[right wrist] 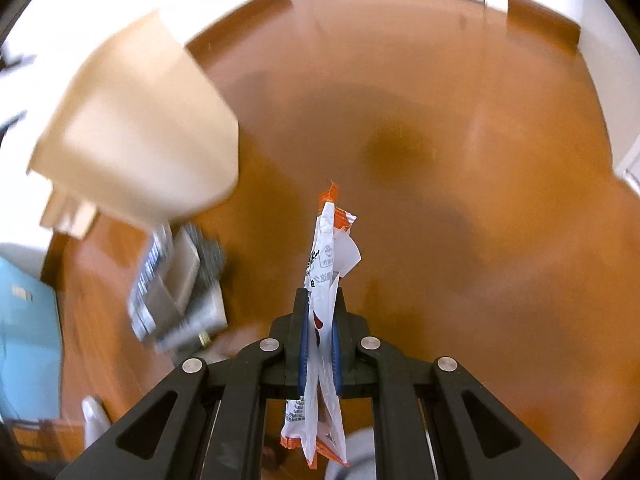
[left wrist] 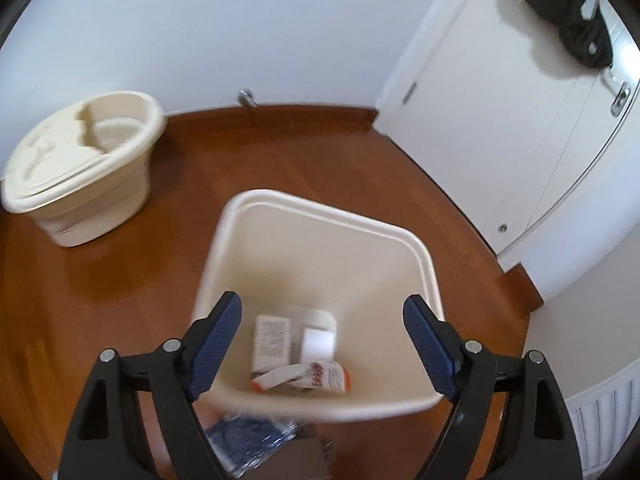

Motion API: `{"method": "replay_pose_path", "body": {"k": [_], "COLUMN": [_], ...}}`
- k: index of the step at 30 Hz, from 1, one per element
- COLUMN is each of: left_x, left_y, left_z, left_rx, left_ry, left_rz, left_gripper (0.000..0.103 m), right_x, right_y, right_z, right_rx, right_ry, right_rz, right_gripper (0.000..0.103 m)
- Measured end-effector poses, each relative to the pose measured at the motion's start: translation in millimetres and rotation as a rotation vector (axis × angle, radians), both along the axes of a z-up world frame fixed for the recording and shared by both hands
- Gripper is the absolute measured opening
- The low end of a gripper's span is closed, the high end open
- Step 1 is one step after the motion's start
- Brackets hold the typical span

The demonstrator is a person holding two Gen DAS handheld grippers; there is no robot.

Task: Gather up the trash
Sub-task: 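Lower the white printed wrapper into the wastebasket and open the right tool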

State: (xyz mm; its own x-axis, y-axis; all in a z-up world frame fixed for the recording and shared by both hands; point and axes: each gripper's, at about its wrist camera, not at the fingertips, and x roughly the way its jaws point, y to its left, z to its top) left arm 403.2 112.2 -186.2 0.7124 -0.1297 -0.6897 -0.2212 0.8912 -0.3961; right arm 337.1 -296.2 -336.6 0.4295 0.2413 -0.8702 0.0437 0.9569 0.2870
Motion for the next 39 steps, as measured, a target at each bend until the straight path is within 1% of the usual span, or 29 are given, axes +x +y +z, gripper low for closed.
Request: {"method": "replay_pose_path", "body": {"k": [2, 3, 4, 5, 6, 7, 8, 10, 11, 12, 13, 14, 16, 18, 20, 23, 25, 26, 27, 28, 30, 32, 35, 37, 38, 39], "left_x": [-32.8, -49.0, -65.6, -78.2, -84.8, -93.1, -100.3, -109.9, -114.1, -119.2, -122.5, -126.4, -131.3, -138.8, -145.2, -152.9, -160.0, -163.2, -167.3, -169.0, -170.8, -168.6, -164.9, -161.2, -158.6, -155.4], "left_y": [13.4, 21.3, 29.8, 36.1, 38.8, 42.7, 44.8, 44.8, 45.0, 45.0, 44.8, 44.3, 44.7, 43.6, 41.3, 33.9, 32.5, 31.3, 31.7, 30.9, 28.5, 26.5, 26.3, 29.2, 32.8, 38.1], "left_z": [-4.8, -11.2, -21.6, -33.5, -43.2, -58.6, -79.2, -115.4, -125.1, -133.6, -138.9, -144.8, -151.8, -160.7, -171.8, -189.4, -203.5, -210.0, -213.7, -216.6, -219.8, -224.5, -232.9, -235.9, -238.7, -243.3], "left_rx": [0.004, -0.001, -0.014, -0.026, -0.032, -0.037, -0.058, -0.126, -0.134, -0.132, -0.125, -0.113, -0.113, -0.123, -0.130, -0.129, -0.141, -0.145, -0.145, -0.144, -0.140, -0.143, -0.157, -0.172, -0.199, -0.245], "left_ry": [-0.011, -0.005, 0.009, 0.032, 0.051, 0.088, 0.148, 0.254, 0.281, 0.299, 0.310, 0.324, 0.341, 0.362, 0.394, 0.440, 0.479, 0.497, 0.503, 0.507, 0.511, 0.520, 0.530, 0.532, 0.532, 0.535], "left_rz": [0.059, 0.098, 0.150, 0.190, 0.213, 0.241, 0.260, 0.266, 0.271, 0.275, 0.274, 0.274, 0.277, 0.288, 0.285, 0.264, 0.248, 0.246, 0.246, 0.246, 0.237, 0.221, 0.208, 0.206, 0.214, 0.230], "left_gripper": [0.083, 0.083, 0.083, 0.083, 0.083, 0.083, 0.083, 0.083, 0.083, 0.083, 0.083, 0.083, 0.083, 0.083, 0.083, 0.083, 0.083, 0.083, 0.083, 0.083, 0.083, 0.083, 0.083, 0.083, 0.083, 0.083], "right_x": [15.2, 22.3, 33.1, 38.9, 49.9, 58.6, 71.0, 85.4, 95.7, 102.9, 112.1, 123.5, 140.2, 162.4, 182.3, 211.7, 218.2, 222.1, 227.6, 230.3, 235.5, 239.5, 243.4, 241.7, 240.0, 238.2], "right_y": [-2.0, -1.8, -0.5, 0.7, 4.0, 7.2, 14.7, 29.1, 42.8, 53.8, 67.8, 83.9, 109.4, 142.2, 168.8, 207.5, 224.7, 236.6, 243.9, 247.0, 259.3, 269.6, 280.1, 283.4, 282.9, 281.5], "right_z": [28.7, 41.3, 61.9, 75.8, 100.0, 119.3, 149.9, 188.0, 213.8, 228.6, 241.8, 251.0, 258.4, 255.5, 243.1, 210.6, 195.2, 181.2, 170.0, 161.1, 140.6, 122.4, 103.2, 94.3, 91.5, 91.3], "right_rx": [-0.002, 0.004, 0.016, 0.021, 0.033, 0.049, 0.073, 0.096, 0.113, 0.118, 0.119, 0.123, 0.114, 0.076, 0.044, 0.002, -0.048, -0.088, -0.103, -0.104, -0.153, -0.176, -0.223, -0.258, -0.262, -0.242], "right_ry": [-0.074, -0.104, -0.152, -0.183, -0.240, -0.287, -0.364, -0.462, -0.529, -0.569, -0.598, -0.607, -0.609, -0.581, -0.520, -0.380, -0.349, -0.312, -0.267, -0.240, -0.177, -0.107, -0.015, 0.009, 0.012, 0.015], "right_rz": [-0.001, 0.001, 0.005, 0.009, 0.014, 0.020, 0.034, 0.065, 0.097, 0.121, 0.152, 0.189, 0.245, 0.313, 0.371, 0.463, 0.501, 0.535, 0.555, 0.560, 0.606, 0.641, 0.679, 0.685, 0.681, 0.674], "right_gripper": [0.009, 0.009, 0.009, 0.009, 0.009, 0.009, 0.009, 0.009, 0.009, 0.009, 0.009, 0.009, 0.009, 0.009, 0.009, 0.009, 0.009, 0.009, 0.009, 0.009, 0.009, 0.009, 0.013, 0.018, 0.025, 0.033]}}
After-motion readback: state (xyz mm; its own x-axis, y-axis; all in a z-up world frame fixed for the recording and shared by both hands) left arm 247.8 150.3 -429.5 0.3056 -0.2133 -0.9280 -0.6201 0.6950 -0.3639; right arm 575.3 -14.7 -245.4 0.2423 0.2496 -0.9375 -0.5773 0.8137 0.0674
